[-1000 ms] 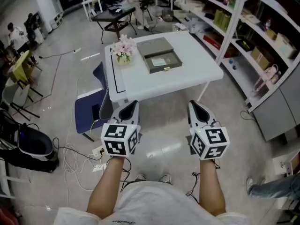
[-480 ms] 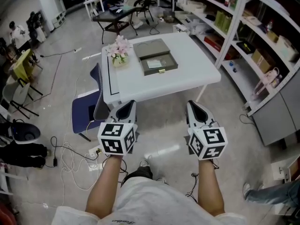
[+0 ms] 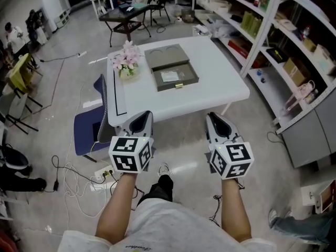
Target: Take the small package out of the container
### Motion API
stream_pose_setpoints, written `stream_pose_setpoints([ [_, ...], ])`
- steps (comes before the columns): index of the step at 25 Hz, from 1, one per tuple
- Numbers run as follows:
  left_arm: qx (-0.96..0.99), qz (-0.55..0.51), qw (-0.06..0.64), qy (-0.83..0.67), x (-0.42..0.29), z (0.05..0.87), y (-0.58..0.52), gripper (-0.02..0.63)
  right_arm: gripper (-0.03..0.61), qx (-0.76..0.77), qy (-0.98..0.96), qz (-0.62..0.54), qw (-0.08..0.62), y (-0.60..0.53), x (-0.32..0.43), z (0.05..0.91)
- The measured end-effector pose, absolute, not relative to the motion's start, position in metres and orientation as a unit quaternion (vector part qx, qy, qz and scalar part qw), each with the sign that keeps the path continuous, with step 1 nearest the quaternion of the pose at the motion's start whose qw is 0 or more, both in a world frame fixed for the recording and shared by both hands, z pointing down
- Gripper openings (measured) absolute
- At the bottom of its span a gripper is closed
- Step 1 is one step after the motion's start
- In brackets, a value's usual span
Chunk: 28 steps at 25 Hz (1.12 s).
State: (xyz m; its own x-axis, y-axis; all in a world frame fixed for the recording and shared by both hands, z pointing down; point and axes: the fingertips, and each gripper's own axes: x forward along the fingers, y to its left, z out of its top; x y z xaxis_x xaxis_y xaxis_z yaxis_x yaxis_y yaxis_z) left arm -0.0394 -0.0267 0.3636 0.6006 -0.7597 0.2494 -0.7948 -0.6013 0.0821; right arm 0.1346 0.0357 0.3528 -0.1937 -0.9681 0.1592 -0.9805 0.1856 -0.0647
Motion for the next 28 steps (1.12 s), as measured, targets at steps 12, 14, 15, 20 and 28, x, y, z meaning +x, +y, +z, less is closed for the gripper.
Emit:
stream_pose_setpoints([
  [12,0.889,0.110,0.114,-0.429,-0.023,0.384,-0.149,0.005,0.063,0.626,-0.770,0.101,0.069,-0.093,0.142,0.372],
  [14,0.889,0.112,0.118,-0.427,-0.024,0.387,-0.169,0.005,0.067,0.625,-0.770,0.107,0.074,-0.114,0.141,0.375],
  [15,0.889,0.112,0.121,-0.426,-0.024,0.388,-0.178,0.005,0.070,0.624,-0.770,0.110,0.077,-0.124,0.140,0.376],
  [20,0.890,0.111,0.129,-0.422,-0.024,0.393,-0.221,0.005,0.082,0.620,-0.769,0.124,0.090,-0.169,0.139,0.383],
  [28,0.893,0.118,0.142,-0.410,-0.025,0.406,-0.269,0.005,0.113,0.606,-0.773,0.140,0.126,-0.232,0.131,0.399],
])
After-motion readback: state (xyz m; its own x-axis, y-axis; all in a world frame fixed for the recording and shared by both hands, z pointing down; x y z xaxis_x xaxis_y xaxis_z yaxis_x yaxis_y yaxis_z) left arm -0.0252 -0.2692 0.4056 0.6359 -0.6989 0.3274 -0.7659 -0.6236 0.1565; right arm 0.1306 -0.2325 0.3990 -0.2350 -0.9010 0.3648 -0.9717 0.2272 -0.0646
